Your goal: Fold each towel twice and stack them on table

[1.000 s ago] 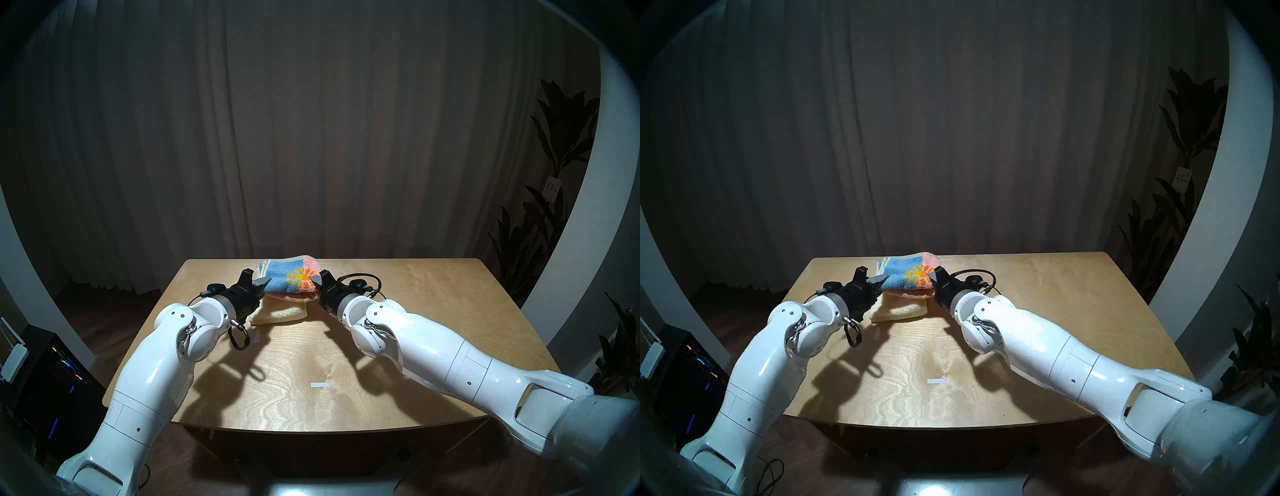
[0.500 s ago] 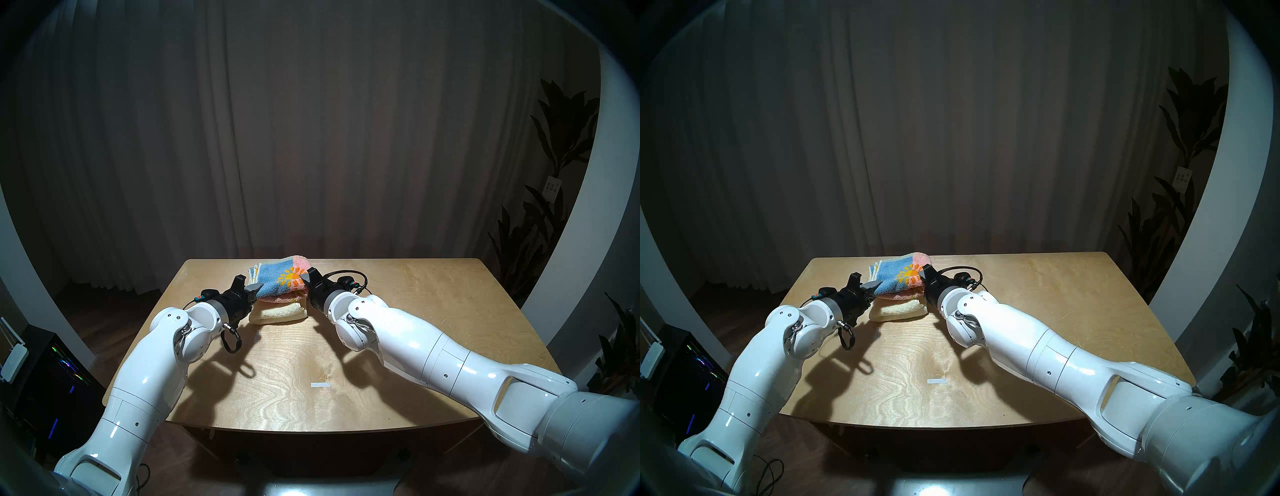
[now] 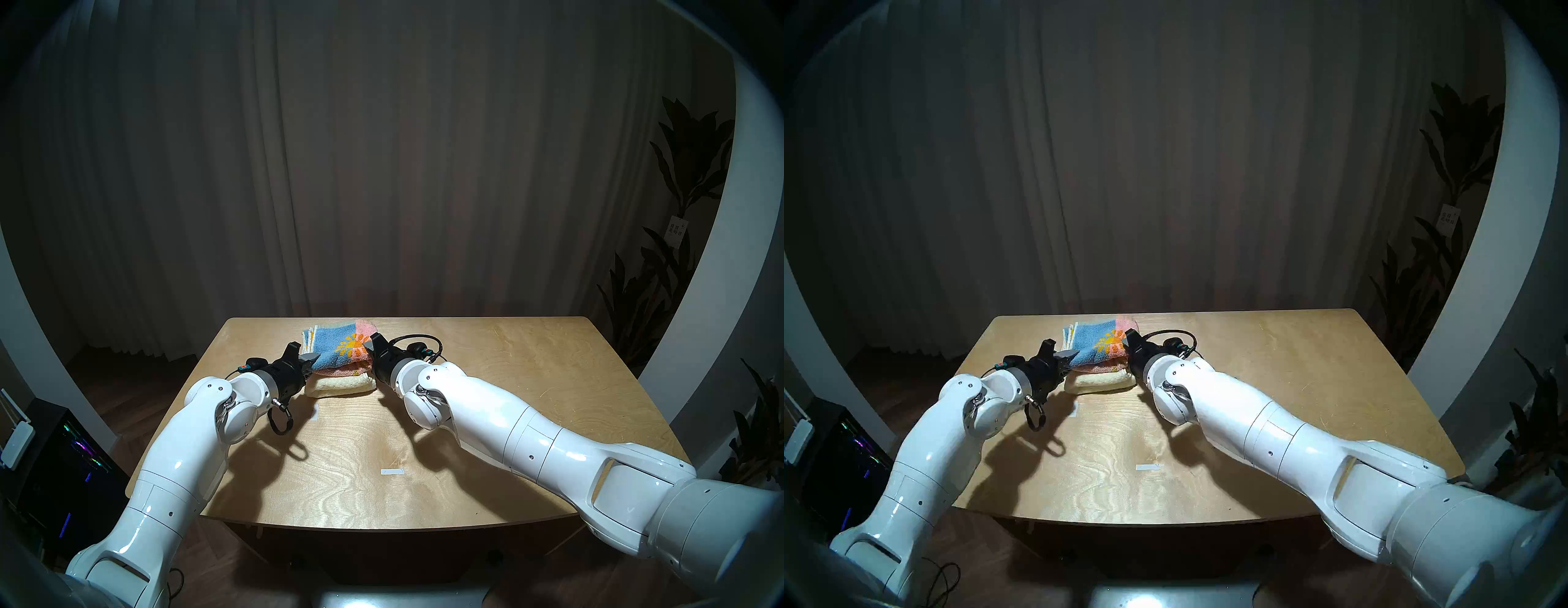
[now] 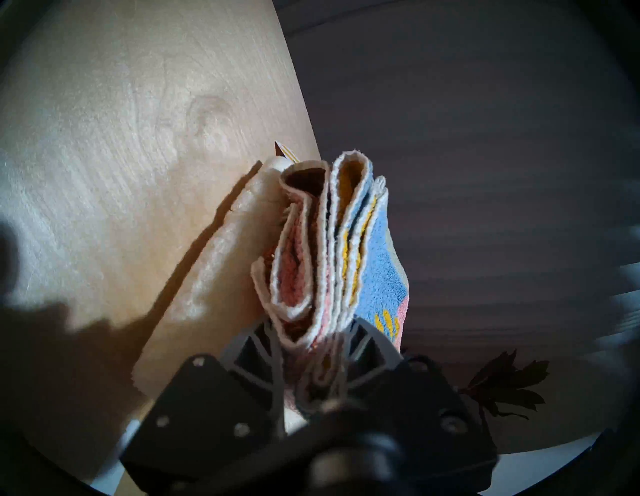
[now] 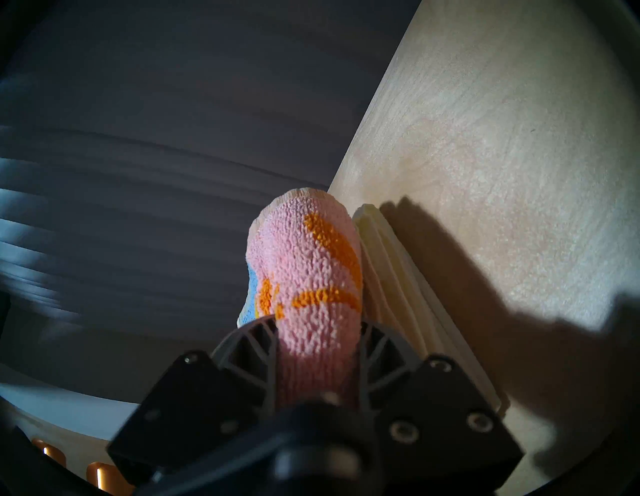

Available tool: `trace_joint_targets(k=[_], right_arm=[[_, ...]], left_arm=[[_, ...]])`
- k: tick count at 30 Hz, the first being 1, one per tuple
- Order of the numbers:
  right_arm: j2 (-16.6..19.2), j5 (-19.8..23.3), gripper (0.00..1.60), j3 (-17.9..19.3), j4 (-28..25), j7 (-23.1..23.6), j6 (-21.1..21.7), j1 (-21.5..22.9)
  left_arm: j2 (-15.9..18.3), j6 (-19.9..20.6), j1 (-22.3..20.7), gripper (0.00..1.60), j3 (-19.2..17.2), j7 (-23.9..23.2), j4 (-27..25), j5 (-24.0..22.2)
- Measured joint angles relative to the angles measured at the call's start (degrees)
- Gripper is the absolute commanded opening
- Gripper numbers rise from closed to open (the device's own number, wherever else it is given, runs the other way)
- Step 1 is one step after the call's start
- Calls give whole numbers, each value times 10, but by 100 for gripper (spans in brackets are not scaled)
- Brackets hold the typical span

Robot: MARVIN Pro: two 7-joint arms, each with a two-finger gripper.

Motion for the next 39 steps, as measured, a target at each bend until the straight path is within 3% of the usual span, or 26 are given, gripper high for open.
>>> trace_joint_targets(k=[2, 4, 6, 7, 8, 9, 10, 11, 12, 13, 14, 15, 27, 39], right_arm=[[-2, 0, 0, 0, 1, -11, 0, 2], [-4, 0, 0, 0, 2, -24, 0, 4], [-6, 0, 0, 0, 3, -42, 1, 7], [-7, 0, 0, 0, 3, -47, 2, 8], [-8, 1, 24, 0, 3, -60, 3, 11], [-10, 1, 61, 0, 3, -66, 4, 12], [-11, 1, 74, 0, 3, -71, 4, 14], [-11, 1, 77, 0, 3, -74, 5, 14], [-12, 1, 112, 0, 3, -78, 6, 16], [-13, 1, 124, 0, 2, -83, 6, 16], [-14, 1, 124, 0, 1, -85, 6, 17], [-14, 1, 160, 0, 1, -87, 6, 17], [-6, -11, 160, -1, -31, -112, -6, 18], [43, -52, 160, -15, -101, -151, -35, 16]], left_arm=[[-1, 2, -2, 80, 2, 3, 4, 2], [-2, 3, -4, 113, 3, 6, 7, 3], [-3, 4, -6, 113, 3, 8, 9, 4], [-4, 4, -6, 124, 3, 8, 9, 4], [-5, 5, -7, 160, 3, 10, 10, 5], [-5, 6, -8, 160, 3, 10, 10, 5], [-6, 7, -9, 160, 3, 10, 10, 6], [-6, 7, -10, 160, 3, 10, 10, 6], [-7, 8, -11, 160, 2, 9, 10, 6], [-7, 10, -12, 160, 1, 9, 10, 6], [-7, 11, -12, 160, 0, 9, 9, 6], [-7, 11, -13, 160, -1, 9, 9, 6], [-1, 12, -8, 160, -11, 15, -7, 6], [11, -19, 24, 160, -28, 41, -55, 22]])
